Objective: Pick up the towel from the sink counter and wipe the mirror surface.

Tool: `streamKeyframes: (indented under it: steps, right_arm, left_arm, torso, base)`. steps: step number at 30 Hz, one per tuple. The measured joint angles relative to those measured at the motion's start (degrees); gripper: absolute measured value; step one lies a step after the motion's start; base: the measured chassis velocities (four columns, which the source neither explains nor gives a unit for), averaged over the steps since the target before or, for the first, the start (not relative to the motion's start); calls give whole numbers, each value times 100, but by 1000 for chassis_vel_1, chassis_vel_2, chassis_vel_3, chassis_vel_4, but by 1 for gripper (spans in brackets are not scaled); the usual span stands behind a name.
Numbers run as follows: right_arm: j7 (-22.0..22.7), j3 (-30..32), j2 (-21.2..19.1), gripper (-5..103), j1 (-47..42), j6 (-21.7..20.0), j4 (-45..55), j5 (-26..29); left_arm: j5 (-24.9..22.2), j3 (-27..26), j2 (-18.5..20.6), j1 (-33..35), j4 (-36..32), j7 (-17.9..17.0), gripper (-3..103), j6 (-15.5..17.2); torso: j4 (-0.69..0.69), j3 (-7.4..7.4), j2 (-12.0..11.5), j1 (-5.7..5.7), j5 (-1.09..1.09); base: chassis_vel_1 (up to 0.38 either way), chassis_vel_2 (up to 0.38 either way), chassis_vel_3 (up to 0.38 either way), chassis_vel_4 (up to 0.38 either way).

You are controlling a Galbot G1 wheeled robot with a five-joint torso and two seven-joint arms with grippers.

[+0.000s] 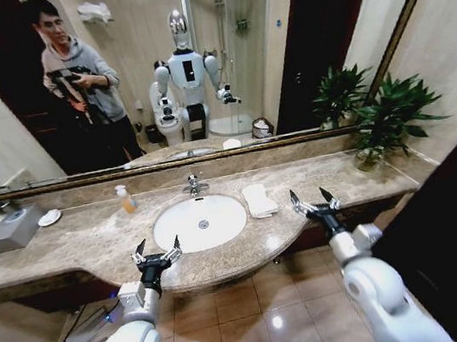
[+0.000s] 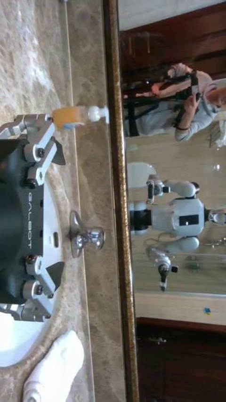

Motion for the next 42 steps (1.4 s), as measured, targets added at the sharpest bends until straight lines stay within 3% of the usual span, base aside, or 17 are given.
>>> streamKeyframes:
  steps: [4,10,12,13,17,28,36,39,41,42]
  right_arm:
    - [128,-480,-166,100,722,-304,-477,175]
    - [93,-1614,-211,102,1887,-704,-1702,-118]
    - [66,-2035,-193,92,2543,-743,-2503,-343]
    - [66,-2035,-193,92,2543,-743,-2503,-343]
    - [57,-2494,-136,75,3045,-744,-3384,-461]
    - [58,-3009,280,70,3612,-760,-4670,-456]
    - [101,-3295,364,83,3846,-859,-5228,-323]
    - [100,-3296,392,74,3869,-846,-5329,-329]
    - [93,-3287,364,57,3872,-826,-5339,-317]
    - [93,-3287,364,57,3872,-826,-5339,-317]
  left_arm:
    - [0,0,-1,1,0,0,100,0]
    - [0,-1,0,-1,0,-1,100,0]
    - [0,0,0,-2,0,0,100,0]
    - [0,0,0,-2,0,0,100,0]
    - [0,0,0,-1,0,0,100,0]
    - [0,0,0,-1,0,0,100,0]
    - [0,0,0,-1,0,0,100,0]
    - [0,0,-1,-1,0,0,100,0]
    - [0,0,0,-1,0,0,100,0]
    - [0,0,0,-1,0,0,100,0]
  torso:
    - [3,-1,1,-2,-1]
    - [0,2,0,2,2]
    - [2,2,-1,5,-2]
    - [2,2,-1,5,-2]
    - [1,2,-1,5,0]
    - [2,1,-1,3,-1]
    - [0,1,-1,3,0]
    - [1,-1,0,2,-1]
    - [2,-1,0,2,-1]
    - [2,-1,0,2,-1]
  base:
    - [63,-18,-15,38]
    - [0,0,0,0]
    - [0,0,0,0]
    - [0,0,0,0]
    - [0,0,0,0]
    - [0,0,0,0]
    - [0,0,0,0]
    - [0,0,0,0]
    - [0,0,0,0]
    - [0,0,0,0]
